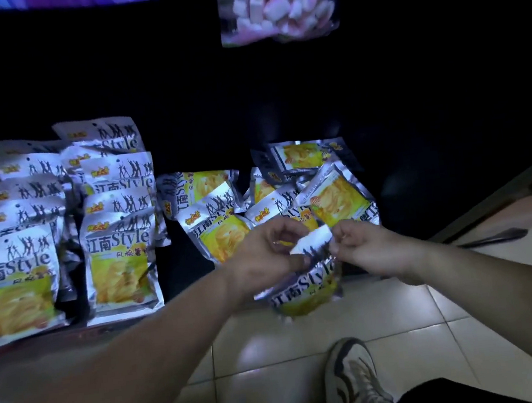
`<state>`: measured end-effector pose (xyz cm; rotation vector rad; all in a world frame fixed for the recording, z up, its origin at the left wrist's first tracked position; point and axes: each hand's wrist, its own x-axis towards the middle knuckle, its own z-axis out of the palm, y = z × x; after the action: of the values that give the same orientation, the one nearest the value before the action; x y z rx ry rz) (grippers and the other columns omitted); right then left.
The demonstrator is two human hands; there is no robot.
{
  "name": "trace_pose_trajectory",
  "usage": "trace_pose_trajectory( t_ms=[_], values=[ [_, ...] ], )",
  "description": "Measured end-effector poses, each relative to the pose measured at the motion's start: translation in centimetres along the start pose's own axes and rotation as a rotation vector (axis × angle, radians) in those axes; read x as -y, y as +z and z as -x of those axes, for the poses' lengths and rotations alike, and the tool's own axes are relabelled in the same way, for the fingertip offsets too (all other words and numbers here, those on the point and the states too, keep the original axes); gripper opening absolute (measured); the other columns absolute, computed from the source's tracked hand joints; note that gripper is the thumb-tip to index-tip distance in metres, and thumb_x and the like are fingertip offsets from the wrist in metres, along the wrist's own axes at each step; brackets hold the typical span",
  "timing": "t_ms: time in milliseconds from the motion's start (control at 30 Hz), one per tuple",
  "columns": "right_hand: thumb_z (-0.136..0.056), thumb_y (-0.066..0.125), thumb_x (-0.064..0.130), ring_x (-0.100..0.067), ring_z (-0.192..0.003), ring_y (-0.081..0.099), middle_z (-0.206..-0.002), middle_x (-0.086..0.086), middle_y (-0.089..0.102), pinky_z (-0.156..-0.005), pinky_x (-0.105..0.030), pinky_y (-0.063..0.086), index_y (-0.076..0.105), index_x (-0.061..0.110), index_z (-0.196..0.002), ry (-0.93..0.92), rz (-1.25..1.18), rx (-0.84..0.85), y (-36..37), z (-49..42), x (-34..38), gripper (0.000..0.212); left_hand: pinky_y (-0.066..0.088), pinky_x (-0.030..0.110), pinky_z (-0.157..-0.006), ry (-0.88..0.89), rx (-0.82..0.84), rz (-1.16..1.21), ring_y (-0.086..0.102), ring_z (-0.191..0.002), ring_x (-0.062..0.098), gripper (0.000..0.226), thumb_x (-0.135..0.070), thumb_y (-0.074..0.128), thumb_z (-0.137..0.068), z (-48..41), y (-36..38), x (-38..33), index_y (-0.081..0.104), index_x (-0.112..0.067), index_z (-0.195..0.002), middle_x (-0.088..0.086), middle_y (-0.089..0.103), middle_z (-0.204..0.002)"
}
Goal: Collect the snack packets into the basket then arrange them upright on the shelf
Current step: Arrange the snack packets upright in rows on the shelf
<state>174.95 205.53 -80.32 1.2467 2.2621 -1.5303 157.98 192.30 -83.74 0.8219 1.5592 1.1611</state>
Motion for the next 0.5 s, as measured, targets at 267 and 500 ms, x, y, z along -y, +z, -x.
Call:
trace_pose_trajectory(
  t_ms=[267, 500],
  values=[
    [-0.101, 0.055, 0.027, -0.013, -0.053, 0.043, -0.063, 0.005, 0.052, -0.051, -0.024, 0.035, 0.057, 0.023, -0.090, -0.124, -0.273, -0.445, -0.8, 4.0, 9.0, 0.012, 0.054, 0.036, -0.064, 0.100, -0.362, 0.240, 0.061, -0.067, 0.028, 0.044, -0.005, 0.087, -0.077, 6.4, -5.7, -7.0, 0.044, -0.016, -0.084, 0.016, 0.054, -0.081],
    [-0.088, 0.076, 0.028, -0.023, -0.062, 0.056, -0.078, -0.008, 0.066, -0.057, -0.032, 0.047, 0.053, 0.024, -0.084, -0.151, -0.725, -0.602, 2.6, 5.1, 15.1, 0.024, 0.062, 0.057, -0.077, 0.077, -0.378, 0.200, 0.074, -0.084, 0.028, 0.027, 0.006, 0.067, -0.091, 12.9, -8.0, -9.2, 0.074, -0.020, -0.090, 0.005, 0.075, -0.101]
  ],
)
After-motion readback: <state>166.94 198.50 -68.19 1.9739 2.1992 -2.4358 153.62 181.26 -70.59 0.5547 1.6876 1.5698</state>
